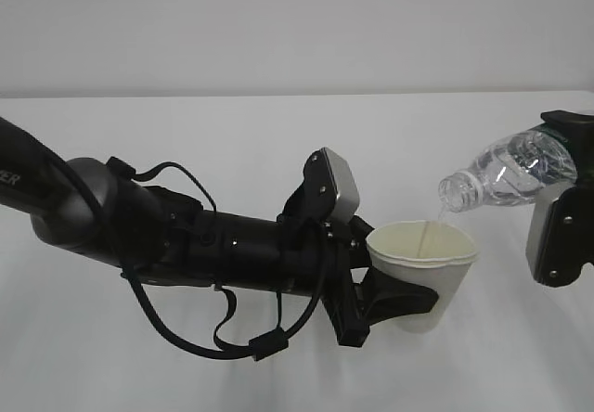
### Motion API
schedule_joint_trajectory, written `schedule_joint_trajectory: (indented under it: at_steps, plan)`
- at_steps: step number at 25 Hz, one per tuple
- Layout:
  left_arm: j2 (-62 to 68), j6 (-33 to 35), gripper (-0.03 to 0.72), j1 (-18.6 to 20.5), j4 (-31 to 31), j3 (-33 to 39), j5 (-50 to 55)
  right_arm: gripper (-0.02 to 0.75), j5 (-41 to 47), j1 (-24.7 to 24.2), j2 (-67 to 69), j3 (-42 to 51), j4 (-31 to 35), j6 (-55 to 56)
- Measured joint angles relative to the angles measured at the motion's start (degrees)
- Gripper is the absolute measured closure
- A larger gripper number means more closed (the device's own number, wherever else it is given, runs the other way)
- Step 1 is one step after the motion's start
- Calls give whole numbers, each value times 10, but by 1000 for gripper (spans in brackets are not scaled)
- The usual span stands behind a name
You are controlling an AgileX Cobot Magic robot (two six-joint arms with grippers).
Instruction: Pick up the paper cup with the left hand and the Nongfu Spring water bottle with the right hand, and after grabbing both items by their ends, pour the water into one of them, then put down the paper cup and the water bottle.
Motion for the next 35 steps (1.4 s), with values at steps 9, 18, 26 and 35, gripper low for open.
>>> schedule_joint_trajectory:
  at_steps: [9, 18, 26, 35]
  plan:
    - [0, 0, 280, 0, 0, 0, 0, 316, 0, 0, 0, -1, 0, -7]
    - [0, 0, 280, 0, 0, 0, 0, 316, 0, 0, 0, -1, 0, -8]
    - [0, 0, 280, 0, 0, 0, 0, 316, 0, 0, 0, -1, 0, -11]
    - [0, 0, 281, 0, 1, 0, 0, 316, 0, 0, 0, -1, 0, -11]
